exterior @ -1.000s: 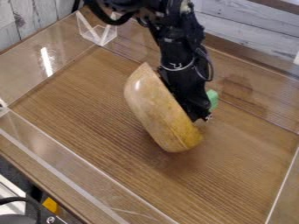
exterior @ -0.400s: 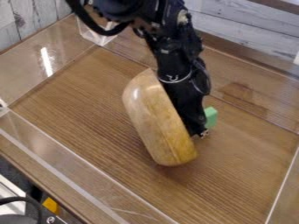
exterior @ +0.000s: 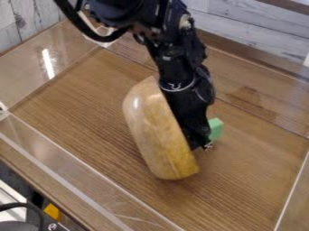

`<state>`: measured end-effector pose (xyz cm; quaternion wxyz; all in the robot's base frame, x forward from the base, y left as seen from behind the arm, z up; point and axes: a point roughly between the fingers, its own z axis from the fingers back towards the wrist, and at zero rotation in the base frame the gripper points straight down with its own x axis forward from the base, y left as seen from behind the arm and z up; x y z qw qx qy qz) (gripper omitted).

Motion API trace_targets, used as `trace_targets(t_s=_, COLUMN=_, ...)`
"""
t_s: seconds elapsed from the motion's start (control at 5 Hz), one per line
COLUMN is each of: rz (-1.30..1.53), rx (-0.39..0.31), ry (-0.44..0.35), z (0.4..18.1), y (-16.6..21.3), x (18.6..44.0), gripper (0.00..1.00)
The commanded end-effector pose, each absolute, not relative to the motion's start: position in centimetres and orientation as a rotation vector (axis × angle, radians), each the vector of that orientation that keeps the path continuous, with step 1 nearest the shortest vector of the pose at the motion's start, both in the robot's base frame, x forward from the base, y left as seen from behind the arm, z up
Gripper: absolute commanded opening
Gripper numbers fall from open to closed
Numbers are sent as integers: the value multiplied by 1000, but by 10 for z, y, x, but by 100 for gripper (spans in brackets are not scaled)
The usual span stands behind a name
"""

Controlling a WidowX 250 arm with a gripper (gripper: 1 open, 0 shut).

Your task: Remove the green block from inside the brown bowl and put it on the table

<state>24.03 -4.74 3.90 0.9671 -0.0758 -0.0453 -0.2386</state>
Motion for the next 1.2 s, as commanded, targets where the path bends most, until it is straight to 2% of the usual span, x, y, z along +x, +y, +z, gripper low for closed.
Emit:
trace_targets(t_s=0.0, rz=-493, rx=-163, ry=-99, z=45, y=-50, x=235, gripper=0)
trace_targets(t_s=1.0, rz=-534, rx=-182, ry=-68, z=41, y=-76, x=214, gripper=0)
